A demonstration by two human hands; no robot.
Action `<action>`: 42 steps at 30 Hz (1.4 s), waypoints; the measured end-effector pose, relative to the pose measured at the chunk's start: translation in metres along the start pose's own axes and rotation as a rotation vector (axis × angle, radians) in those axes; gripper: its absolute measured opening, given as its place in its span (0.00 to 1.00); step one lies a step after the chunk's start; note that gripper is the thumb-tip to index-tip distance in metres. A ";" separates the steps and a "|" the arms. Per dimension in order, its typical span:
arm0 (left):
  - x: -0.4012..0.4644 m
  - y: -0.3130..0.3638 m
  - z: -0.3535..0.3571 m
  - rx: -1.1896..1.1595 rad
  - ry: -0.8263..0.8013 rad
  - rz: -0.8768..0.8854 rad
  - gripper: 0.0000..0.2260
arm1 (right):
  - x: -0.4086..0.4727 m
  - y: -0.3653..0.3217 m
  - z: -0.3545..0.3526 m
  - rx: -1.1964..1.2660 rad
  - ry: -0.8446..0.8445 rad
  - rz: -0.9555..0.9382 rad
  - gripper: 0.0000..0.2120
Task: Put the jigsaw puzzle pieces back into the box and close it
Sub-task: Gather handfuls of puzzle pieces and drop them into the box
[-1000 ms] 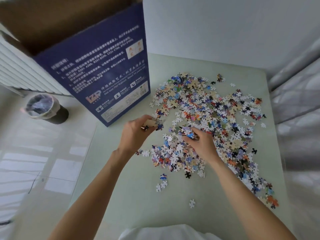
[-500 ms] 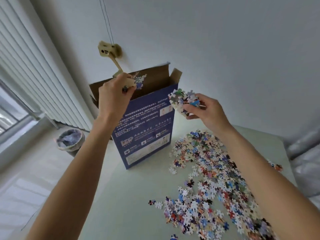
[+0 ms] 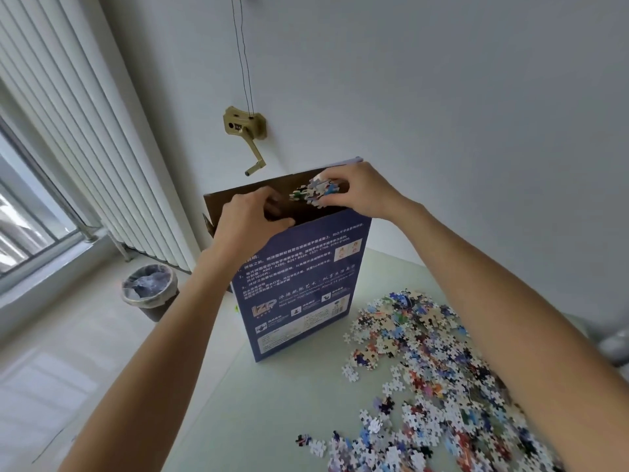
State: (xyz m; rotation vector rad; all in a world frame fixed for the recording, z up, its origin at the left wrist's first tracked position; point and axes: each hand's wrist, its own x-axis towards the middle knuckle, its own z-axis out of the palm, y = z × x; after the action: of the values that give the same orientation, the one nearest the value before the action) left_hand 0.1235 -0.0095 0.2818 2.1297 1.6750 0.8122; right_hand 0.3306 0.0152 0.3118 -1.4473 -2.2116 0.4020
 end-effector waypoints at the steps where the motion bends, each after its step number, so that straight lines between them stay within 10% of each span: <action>1: -0.001 0.000 0.000 0.003 0.005 0.009 0.17 | 0.002 -0.001 0.001 -0.018 -0.039 -0.004 0.16; 35: -0.035 -0.001 0.007 0.202 0.167 0.224 0.07 | 0.009 -0.021 0.044 0.038 0.076 0.113 0.18; 42: -0.039 -0.003 0.011 0.214 0.185 0.241 0.09 | -0.013 -0.021 0.050 0.016 0.399 0.012 0.11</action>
State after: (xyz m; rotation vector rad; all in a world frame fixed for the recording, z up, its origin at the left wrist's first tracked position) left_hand 0.1217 -0.0452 0.2625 2.5086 1.6804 0.9628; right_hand 0.2923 -0.0052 0.2766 -1.3933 -1.8762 0.1190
